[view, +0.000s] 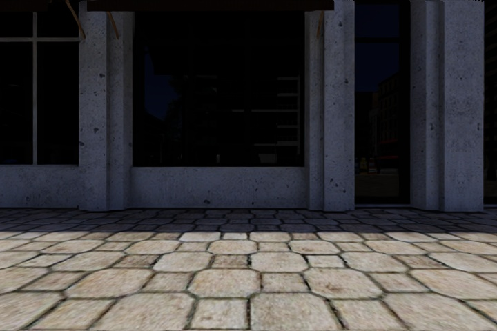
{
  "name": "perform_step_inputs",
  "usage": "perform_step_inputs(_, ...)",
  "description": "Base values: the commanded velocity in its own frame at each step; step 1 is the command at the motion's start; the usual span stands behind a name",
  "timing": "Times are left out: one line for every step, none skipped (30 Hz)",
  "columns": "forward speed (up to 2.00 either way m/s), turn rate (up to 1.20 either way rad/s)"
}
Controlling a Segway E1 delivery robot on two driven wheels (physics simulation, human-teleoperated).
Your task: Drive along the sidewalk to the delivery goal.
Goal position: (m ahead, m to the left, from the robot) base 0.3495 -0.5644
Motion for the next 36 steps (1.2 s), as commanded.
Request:
perform_step_inputs(1.39,0.0)
perform_step_inputs(1.39,0.0)
perform_step_inputs(1.37,0.0)
perform_step_inputs(1.37,0.0)
perform_step_inputs(1.32,0.0)
perform_step_inputs(0.61,0.0)
perform_step_inputs(0.0,0.0)
perform_step_inputs(0.0,0.0)
perform_step_inputs(0.0,0.0)
perform_step_inputs(0.0,0.0)
perform_step_inputs(0.0,0.0)
perform_step_inputs(0.0,0.0)
perform_step_inputs(0.0,0.0)
perform_step_inputs(0.0,0.0)
perform_step_inputs(0.0,0.0)
perform_step_inputs(0.0,0.0)
perform_step_inputs(0.0,0.0)
perform_step_inputs(0.0,0.0)
perform_step_inputs(0.0,0.0)
perform_step_inputs(0.0,0.0)
perform_step_inputs(0.0,0.0)
perform_step_inputs(0.0,0.0)
perform_step_inputs(0.0,0.0)
perform_step_inputs(0.0,0.0)
perform_step_inputs(0.0,0.0)
perform_step_inputs(0.0,0.0)
perform_step_inputs(0.0,0.0)
perform_step_inputs(0.0,0.0)
perform_step_inputs(0.0,0.0)
perform_step_inputs(0.0,0.0)
perform_step_inputs(0.0,0.0)
perform_step_inputs(0.0,0.0)
perform_step_inputs(0.0,0.0)
perform_step_inputs(0.0,0.0)
perform_step_inputs(0.0,0.0)
perform_step_inputs(0.0,0.0)
